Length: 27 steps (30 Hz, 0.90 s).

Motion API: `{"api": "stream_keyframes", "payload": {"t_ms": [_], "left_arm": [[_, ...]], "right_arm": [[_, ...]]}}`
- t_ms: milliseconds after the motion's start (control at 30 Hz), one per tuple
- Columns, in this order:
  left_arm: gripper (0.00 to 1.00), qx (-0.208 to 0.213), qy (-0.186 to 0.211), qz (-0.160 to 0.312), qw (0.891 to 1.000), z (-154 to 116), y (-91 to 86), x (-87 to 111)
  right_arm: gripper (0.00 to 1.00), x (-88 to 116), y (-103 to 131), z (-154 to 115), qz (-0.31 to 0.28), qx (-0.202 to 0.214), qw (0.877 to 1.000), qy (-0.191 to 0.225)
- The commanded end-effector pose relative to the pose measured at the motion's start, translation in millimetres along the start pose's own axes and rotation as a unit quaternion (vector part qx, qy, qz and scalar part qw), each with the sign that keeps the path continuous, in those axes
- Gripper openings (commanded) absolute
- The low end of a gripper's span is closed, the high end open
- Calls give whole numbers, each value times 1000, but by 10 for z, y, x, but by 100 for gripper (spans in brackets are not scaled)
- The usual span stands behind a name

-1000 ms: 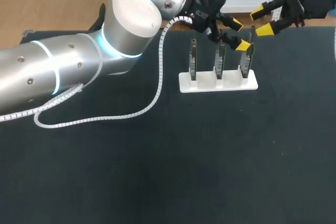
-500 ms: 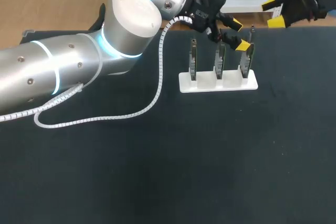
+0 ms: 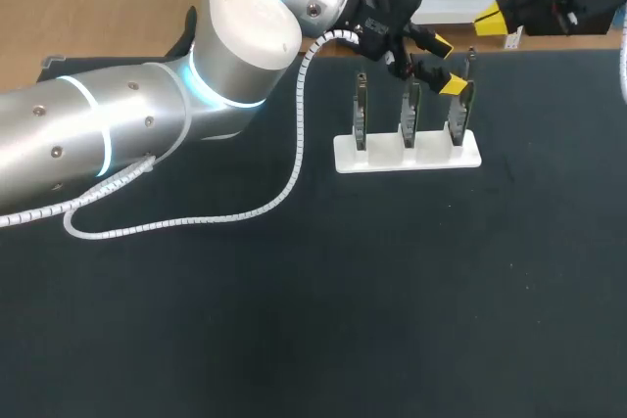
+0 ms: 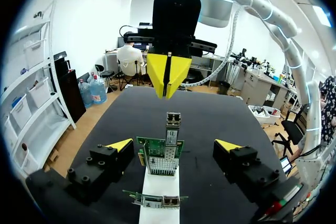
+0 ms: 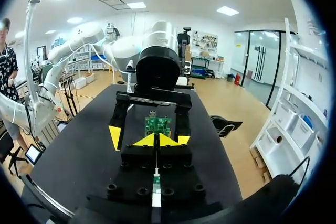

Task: Pick up the optical module with the left hand, and insert it into the network port with the right hand.

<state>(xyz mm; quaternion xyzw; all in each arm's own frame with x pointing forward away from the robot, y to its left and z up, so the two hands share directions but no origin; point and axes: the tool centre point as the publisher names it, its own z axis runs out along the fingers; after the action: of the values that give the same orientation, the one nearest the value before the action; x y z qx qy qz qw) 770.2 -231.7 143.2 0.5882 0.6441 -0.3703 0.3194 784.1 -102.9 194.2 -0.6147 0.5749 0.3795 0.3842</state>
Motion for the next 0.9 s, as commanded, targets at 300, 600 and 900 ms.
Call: {"api": "stream_keyframes", "payload": {"t_ms": [300,600,900], "left_arm": [[100,1,3,-1,1000,4,18,-13],[100,1,3,-1,1000,4,18,-13],[100,1,3,-1,1000,4,18,-13]], "right_arm": [[0,6,3,91,2,-4,1000,0],[0,71,31,120,12,-9,1000,2],[0,135,40,129,20,-9,1000,5]]}}
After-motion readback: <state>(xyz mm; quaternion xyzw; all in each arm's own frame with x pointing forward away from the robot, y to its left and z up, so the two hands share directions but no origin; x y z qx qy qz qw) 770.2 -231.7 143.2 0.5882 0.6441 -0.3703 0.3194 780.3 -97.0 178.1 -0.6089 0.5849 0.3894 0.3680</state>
